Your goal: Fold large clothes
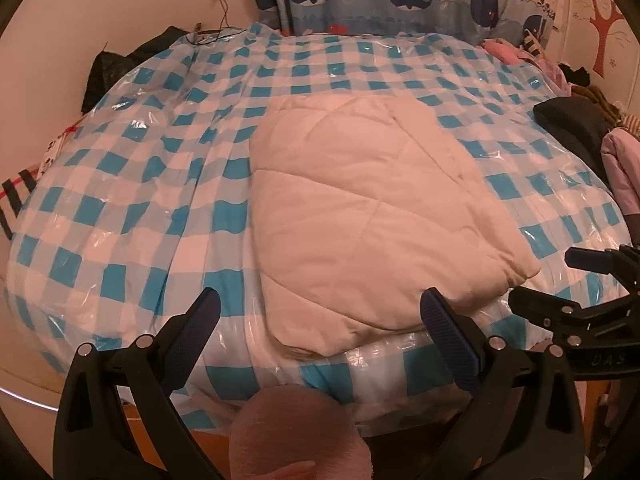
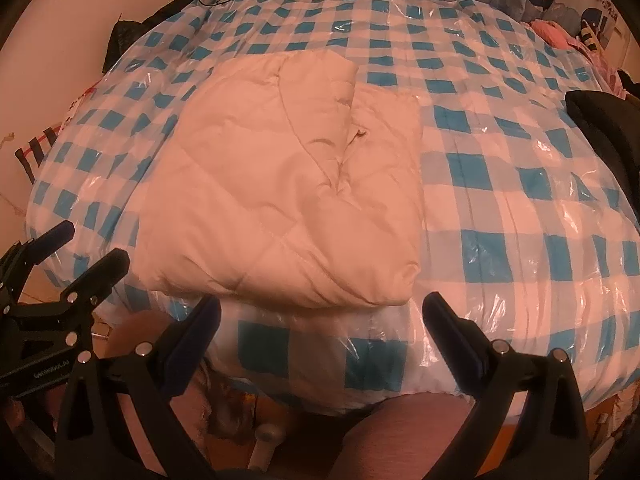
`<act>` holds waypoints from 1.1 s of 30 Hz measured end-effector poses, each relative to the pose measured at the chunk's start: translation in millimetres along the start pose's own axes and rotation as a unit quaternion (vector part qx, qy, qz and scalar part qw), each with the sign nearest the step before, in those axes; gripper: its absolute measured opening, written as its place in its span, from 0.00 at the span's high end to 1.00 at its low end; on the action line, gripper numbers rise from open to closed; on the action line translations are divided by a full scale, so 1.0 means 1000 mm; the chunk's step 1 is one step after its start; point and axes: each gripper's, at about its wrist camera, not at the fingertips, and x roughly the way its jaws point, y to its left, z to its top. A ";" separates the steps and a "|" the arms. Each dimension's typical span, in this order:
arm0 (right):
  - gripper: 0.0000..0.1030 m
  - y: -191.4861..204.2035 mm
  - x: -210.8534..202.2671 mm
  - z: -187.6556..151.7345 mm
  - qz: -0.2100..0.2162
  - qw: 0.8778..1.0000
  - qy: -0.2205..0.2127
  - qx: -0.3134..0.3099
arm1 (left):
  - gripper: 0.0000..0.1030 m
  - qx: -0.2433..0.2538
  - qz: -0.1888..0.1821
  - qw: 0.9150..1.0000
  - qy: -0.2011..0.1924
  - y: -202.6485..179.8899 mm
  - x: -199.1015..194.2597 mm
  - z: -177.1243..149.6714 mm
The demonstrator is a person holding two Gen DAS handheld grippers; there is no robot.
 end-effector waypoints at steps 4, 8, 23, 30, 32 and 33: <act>0.06 0.000 0.000 -0.001 0.001 1.000 -0.001 0.002 | 0.06 -0.005 0.000 1.000 0.005 0.002 0.002 -0.001; 0.06 0.000 0.000 -0.001 0.001 1.000 -0.001 0.001 | 0.06 -0.011 -0.006 1.000 0.010 0.002 0.003 -0.001; 0.06 -0.002 0.001 -0.001 0.003 1.000 -0.001 0.002 | 0.06 -0.014 -0.005 1.000 0.014 0.000 0.005 -0.001; 0.06 -0.002 0.001 -0.002 0.004 1.000 -0.001 0.002 | 0.06 -0.008 0.022 1.000 0.016 -0.002 0.006 0.000; 0.06 -0.002 0.001 -0.002 0.005 1.000 -0.001 0.003 | 0.06 -0.006 0.024 1.000 0.015 -0.002 0.005 0.001; 0.06 -0.001 0.001 -0.003 0.005 1.000 -0.001 0.003 | 0.06 -0.005 0.023 1.000 0.014 -0.002 0.004 0.001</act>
